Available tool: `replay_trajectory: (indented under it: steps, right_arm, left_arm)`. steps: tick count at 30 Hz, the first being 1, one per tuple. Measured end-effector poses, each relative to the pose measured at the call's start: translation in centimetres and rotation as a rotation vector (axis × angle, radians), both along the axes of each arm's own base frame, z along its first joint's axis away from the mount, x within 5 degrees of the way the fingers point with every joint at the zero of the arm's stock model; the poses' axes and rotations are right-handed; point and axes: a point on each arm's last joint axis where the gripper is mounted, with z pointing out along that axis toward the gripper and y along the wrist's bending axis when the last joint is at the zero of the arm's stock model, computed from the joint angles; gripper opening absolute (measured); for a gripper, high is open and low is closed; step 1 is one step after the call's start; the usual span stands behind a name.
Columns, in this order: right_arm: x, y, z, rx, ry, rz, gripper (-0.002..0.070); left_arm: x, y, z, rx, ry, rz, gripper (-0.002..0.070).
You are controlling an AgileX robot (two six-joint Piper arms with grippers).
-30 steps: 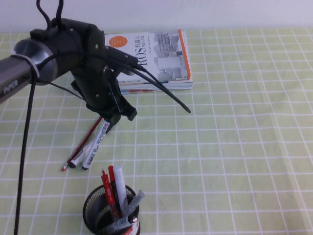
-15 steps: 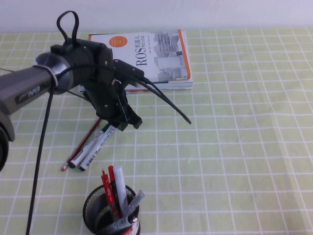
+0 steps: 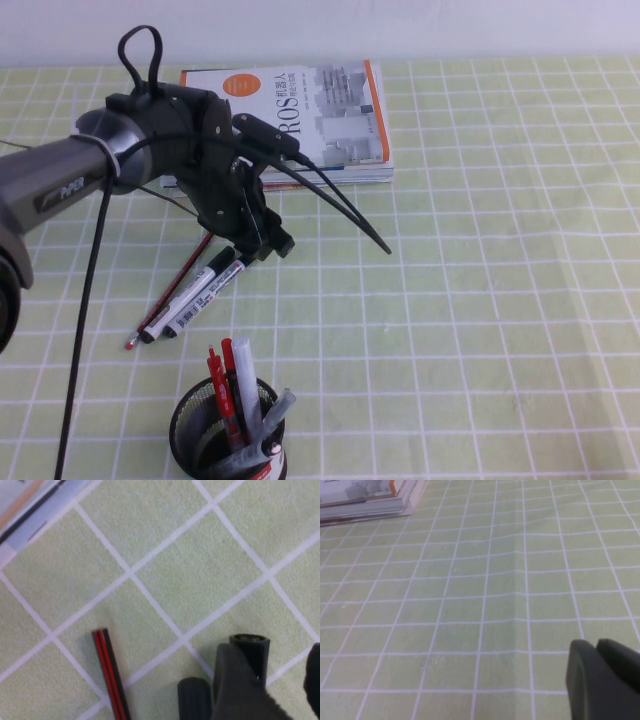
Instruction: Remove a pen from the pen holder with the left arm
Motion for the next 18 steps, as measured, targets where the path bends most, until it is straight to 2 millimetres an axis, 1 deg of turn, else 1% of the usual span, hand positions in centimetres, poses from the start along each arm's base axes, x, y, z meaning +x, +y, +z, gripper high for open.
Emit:
replay_trajectory:
  steps: [2, 4, 6, 8, 10, 12, 14, 16, 18]
  right_arm:
    - [0.0, 0.0, 0.0, 0.0, 0.0, 0.0, -0.0013]
    - [0.0, 0.0, 0.0, 0.0, 0.0, 0.0, -0.0013]
    - [0.0, 0.0, 0.0, 0.0, 0.0, 0.0, -0.0013]
    - [0.0, 0.0, 0.0, 0.0, 0.0, 0.0, -0.0013]
    - [0.0, 0.0, 0.0, 0.0, 0.0, 0.0, -0.0013]
    - [0.0, 0.0, 0.0, 0.0, 0.0, 0.0, -0.0012]
    - [0.0, 0.0, 0.0, 0.0, 0.0, 0.0, -0.0012]
    - [0.0, 0.0, 0.0, 0.0, 0.0, 0.0, -0.0012]
    - [0.0, 0.0, 0.0, 0.0, 0.0, 0.0, -0.0013]
  left_arm:
    - [0.0, 0.0, 0.0, -0.005, 0.0, 0.009, 0.0293]
    - [0.0, 0.0, 0.0, -0.009, 0.009, 0.031, 0.0306]
    - [-0.2, 0.1, 0.4, -0.009, 0.02, 0.05, 0.0309]
    - [-0.7, 0.4, 1.3, -0.011, 0.01, 0.061, 0.0294]
    - [-1.7, 0.8, 2.9, -0.026, -0.024, 0.064, 0.0251]
    - [-3.2, 1.1, 4.8, -0.055, -0.079, 0.063, 0.0184]
    - [-5.1, 1.7, 7.1, -0.103, -0.146, 0.071, 0.009]
    - [-7.1, 2.4, 8.9, -0.15, -0.195, 0.081, 0.004]
    - [-9.1, 3.4, 10.2, -0.177, -0.228, 0.088, 0.0015]
